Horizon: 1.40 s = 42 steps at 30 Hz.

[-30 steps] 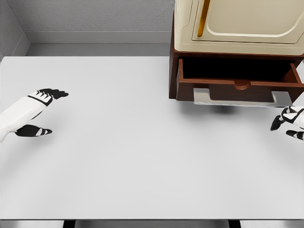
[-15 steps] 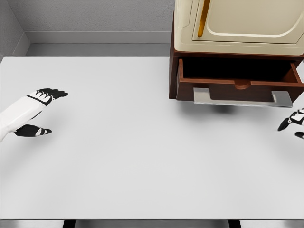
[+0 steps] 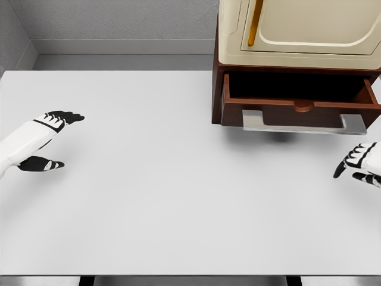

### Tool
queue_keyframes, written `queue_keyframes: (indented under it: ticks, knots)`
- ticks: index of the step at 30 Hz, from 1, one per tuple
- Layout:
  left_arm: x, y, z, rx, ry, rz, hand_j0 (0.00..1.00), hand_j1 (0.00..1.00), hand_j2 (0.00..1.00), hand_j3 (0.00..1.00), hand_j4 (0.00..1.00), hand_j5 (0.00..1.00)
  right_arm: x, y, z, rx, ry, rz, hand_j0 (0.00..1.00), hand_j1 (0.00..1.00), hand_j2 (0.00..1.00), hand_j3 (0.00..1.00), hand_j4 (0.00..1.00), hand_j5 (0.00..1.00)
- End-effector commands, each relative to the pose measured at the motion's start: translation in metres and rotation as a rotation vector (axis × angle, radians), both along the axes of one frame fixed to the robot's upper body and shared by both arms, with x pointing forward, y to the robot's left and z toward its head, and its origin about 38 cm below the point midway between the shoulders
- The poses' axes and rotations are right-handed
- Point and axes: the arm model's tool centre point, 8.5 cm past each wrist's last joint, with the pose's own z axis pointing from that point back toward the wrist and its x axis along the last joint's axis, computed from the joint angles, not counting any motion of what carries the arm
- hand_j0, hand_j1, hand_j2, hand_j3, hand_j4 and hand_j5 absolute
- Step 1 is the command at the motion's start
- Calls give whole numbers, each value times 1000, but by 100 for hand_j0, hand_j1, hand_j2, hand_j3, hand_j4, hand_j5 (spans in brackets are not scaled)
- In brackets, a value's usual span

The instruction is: Put the switch into the drawer with left arm, and close the drawer with right arm

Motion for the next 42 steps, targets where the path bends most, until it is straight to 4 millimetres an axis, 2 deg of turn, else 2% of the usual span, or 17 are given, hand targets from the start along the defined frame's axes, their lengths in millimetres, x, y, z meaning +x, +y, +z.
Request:
queue_keyframes:
  ticks: [1, 6, 13, 19, 26, 28, 32, 35, 42]
  knots:
    - [0, 0, 1, -9, -1, 2, 100, 100, 100, 100, 100, 100, 0, 4, 1, 2, -2, 12, 55, 55, 55, 55, 55, 55]
    - [0, 1, 1, -9, -2, 3, 100, 100, 100, 100, 100, 100, 7, 4, 16, -14, -39, 22, 55, 55, 55, 55, 55, 55]
    - [0, 2, 1, -9, -2, 5, 100, 100, 100, 100, 100, 100, 9, 4, 20, 4, -51, 14, 55, 55, 55, 55, 55, 55]
    - [0, 2, 1, -9, 0, 6, 100, 100, 100, 100, 100, 100, 14, 5, 31, 39, -105, 7, 56, 56, 56, 56, 56, 56]
    - [0, 4, 2, -10, -4, 11, 100, 100, 100, 100, 100, 100, 15, 5, 32, 46, -113, 5, 56, 56, 56, 56, 56, 56]
    - [0, 4, 2, -8, -4, 11, 100, 100, 100, 100, 100, 100, 13, 6, 28, 63, -112, -1, 56, 56, 56, 56, 56, 56]
    - [0, 4, 1, -10, -3, 12, 100, 100, 100, 100, 100, 100, 4, 12, 0, 168, -106, -41, 56, 56, 56, 56, 56, 56]
    - [0, 5, 2, -8, -3, 13, 100, 100, 100, 100, 100, 100, 1, 16, -11, 215, -94, -57, 56, 56, 56, 56, 56, 56]
    - [0, 4, 1, -9, -1, 13, 100, 100, 100, 100, 100, 100, -1, 18, -17, 261, -96, -75, 56, 56, 56, 56, 56, 56]
